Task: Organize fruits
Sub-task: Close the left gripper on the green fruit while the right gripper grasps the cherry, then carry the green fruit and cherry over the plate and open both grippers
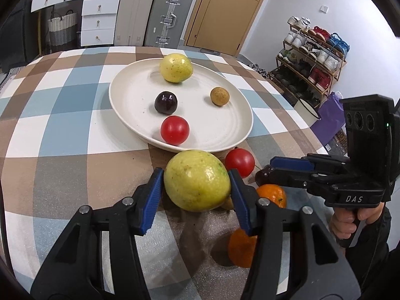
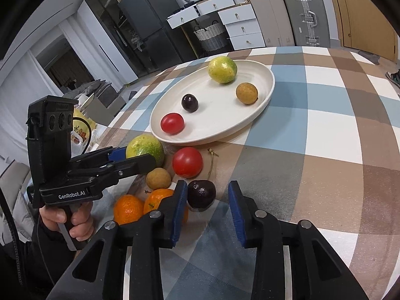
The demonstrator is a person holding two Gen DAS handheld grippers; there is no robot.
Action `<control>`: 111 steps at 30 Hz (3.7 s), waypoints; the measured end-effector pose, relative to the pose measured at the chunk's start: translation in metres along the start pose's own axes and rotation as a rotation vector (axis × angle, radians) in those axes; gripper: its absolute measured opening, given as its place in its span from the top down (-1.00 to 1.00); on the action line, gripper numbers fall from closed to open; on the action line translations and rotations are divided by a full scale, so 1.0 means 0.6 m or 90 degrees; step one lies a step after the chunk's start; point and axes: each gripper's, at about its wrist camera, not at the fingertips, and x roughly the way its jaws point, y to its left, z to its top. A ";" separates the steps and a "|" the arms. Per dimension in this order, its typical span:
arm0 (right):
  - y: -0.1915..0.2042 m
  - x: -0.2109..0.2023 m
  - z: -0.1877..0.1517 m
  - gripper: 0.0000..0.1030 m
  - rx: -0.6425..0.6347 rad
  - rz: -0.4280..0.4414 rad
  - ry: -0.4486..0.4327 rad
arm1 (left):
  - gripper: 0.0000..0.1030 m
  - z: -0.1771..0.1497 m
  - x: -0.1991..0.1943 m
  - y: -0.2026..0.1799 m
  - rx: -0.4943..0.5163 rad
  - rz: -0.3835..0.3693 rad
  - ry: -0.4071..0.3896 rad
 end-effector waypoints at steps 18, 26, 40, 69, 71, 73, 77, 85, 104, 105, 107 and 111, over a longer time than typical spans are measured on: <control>-0.006 0.001 0.003 0.54 0.033 0.053 -0.011 | 0.04 -0.001 -0.010 -0.001 0.007 0.002 -0.017; -0.014 -0.014 0.008 0.56 0.041 0.059 -0.032 | 0.04 -0.001 -0.022 0.002 0.003 0.002 -0.033; -0.017 0.006 0.011 0.51 0.040 0.004 -0.008 | 0.04 -0.004 -0.032 0.001 0.003 0.010 -0.037; -0.008 -0.056 0.006 0.49 -0.001 0.018 -0.054 | 0.04 0.000 -0.036 0.007 -0.001 0.018 -0.050; -0.011 -0.069 0.009 0.49 0.006 0.026 -0.075 | 0.04 0.001 -0.040 0.006 0.001 0.021 -0.059; -0.013 -0.076 0.014 0.49 0.012 0.032 -0.090 | 0.04 0.002 -0.046 0.006 0.001 0.021 -0.066; -0.012 -0.080 0.024 0.49 0.023 0.032 -0.111 | 0.04 0.006 -0.050 0.007 -0.001 0.026 -0.076; -0.002 -0.078 0.052 0.49 0.047 0.017 -0.138 | 0.04 0.033 -0.073 -0.001 0.007 0.067 -0.110; 0.032 -0.027 0.117 0.49 0.026 -0.021 -0.157 | 0.04 0.092 -0.042 -0.008 0.025 0.114 -0.137; 0.031 -0.022 0.119 0.49 0.029 -0.019 -0.154 | 0.04 0.094 -0.037 -0.008 0.025 0.118 -0.138; 0.028 -0.007 0.123 0.49 0.033 -0.026 -0.146 | 0.04 0.098 -0.027 -0.005 0.020 0.117 -0.138; 0.023 0.007 0.120 0.49 0.038 -0.031 -0.145 | 0.04 0.103 -0.008 -0.005 0.021 0.115 -0.136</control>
